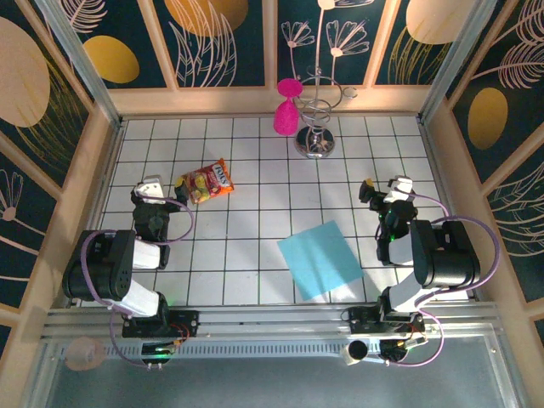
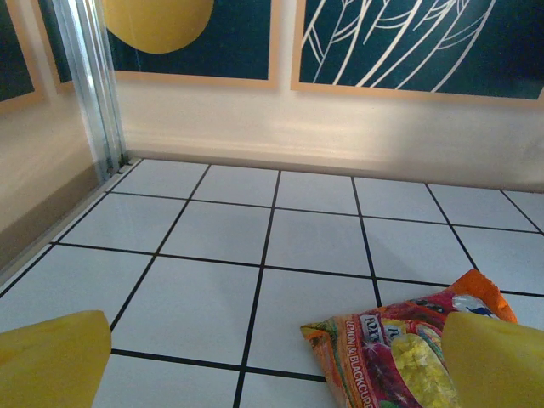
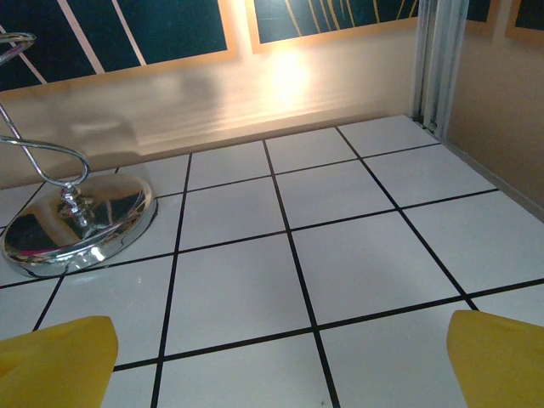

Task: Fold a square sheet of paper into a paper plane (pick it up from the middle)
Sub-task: Move the square sheet of paper to the center of the table.

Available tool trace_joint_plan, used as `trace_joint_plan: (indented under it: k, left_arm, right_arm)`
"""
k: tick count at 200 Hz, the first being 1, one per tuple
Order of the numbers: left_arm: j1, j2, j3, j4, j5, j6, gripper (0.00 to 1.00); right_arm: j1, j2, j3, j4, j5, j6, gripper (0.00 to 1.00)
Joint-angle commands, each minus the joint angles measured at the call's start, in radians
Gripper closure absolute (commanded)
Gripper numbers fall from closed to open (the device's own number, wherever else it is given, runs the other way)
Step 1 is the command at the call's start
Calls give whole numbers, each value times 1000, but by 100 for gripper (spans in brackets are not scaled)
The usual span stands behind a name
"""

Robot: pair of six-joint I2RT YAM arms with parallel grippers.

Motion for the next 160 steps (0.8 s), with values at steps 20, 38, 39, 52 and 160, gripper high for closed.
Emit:
trace_joint_plan:
  k: [20,38,39,52,160]
  left_arm:
    - [9,6,0,8,11,4,1]
    - [9,5,-2,11,9,4,1]
    - [9,6,-2,12,9,3,1]
    - [10,5,-9,23,-6,-2,1]
    - [9,-454,135,-608,-82,-331,1]
  right_arm:
    - [4,5,-6,40,-4,-11,1]
    - [5,4,-6,41,-3,-11,1]
    - [5,5,-6,42,-3,-11,1]
    - [4,5,-8,43,-3,-12,1]
    - [110,-365,437,-1060,26,211,1]
